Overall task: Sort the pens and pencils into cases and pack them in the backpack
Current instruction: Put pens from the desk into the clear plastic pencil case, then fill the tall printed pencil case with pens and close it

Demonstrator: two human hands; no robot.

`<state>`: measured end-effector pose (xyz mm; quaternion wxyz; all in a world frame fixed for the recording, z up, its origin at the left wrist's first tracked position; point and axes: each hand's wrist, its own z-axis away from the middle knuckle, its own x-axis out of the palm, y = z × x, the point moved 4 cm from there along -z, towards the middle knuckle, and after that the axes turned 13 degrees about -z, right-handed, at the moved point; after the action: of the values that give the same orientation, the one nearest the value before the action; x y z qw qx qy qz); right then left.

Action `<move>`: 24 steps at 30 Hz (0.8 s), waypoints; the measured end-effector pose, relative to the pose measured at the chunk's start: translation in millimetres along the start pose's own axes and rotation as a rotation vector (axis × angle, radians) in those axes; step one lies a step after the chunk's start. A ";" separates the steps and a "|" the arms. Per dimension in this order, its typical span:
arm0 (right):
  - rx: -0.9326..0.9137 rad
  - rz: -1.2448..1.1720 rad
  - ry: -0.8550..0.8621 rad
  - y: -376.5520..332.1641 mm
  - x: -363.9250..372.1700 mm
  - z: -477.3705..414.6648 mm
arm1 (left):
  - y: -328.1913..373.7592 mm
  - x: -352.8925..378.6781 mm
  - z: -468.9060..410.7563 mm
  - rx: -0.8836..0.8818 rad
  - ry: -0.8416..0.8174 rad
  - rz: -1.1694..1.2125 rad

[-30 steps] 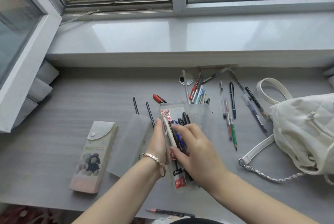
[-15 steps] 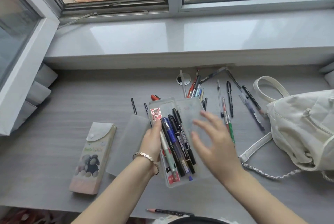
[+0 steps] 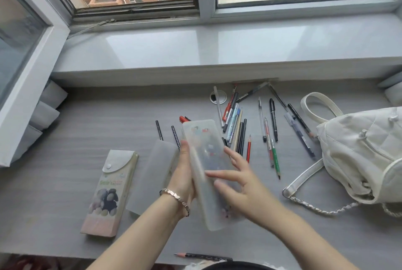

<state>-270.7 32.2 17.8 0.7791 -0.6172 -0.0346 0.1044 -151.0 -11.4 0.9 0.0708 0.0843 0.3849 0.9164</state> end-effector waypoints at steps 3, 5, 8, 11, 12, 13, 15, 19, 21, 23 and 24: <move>-0.129 0.048 0.042 5.6 8.5 -2.8 | -6.3 -3.5 -2.9 0.031 0.063 -0.026; -0.003 -0.150 0.196 14.7 -2.4 -7.0 | -9.9 -11.7 -4.3 0.068 0.142 -0.069; 0.351 -0.463 0.191 35.6 -7.2 -8.1 | -13.3 -18.7 -2.5 0.141 0.191 -0.127; 0.449 -0.521 0.104 44.0 -5.5 -4.0 | -13.2 -17.6 1.3 0.217 0.198 -0.229; 0.444 -0.539 0.113 45.2 -6.3 -2.5 | -12.5 -15.9 3.2 0.227 0.182 -0.264; 0.436 -0.556 0.121 45.0 -7.0 -1.2 | -11.9 -15.1 4.6 0.238 0.168 -0.303; 0.385 -0.560 0.140 44.8 -9.7 0.1 | -11.1 -20.2 5.2 0.273 0.164 -0.444; 0.291 -0.535 0.235 38.1 -18.2 0.5 | -11.7 -79.7 -1.6 0.352 0.584 -1.142; 0.272 -0.505 0.279 35.5 -22.9 -2.7 | -12.8 -121.0 -1.7 0.289 0.836 -1.282; 0.281 -0.449 0.288 31.4 -24.1 -8.0 | -19.7 -161.5 -1.7 0.015 0.907 -1.309; 0.289 -0.426 0.269 31.0 -22.3 -13.3 | -24.9 -178.2 -1.0 -0.123 0.879 -1.306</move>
<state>-293.7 21.6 -13.7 0.8610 -0.4867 -0.0445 -0.1408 24.3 -29.4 -35.4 0.4406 -0.5327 0.2977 0.6583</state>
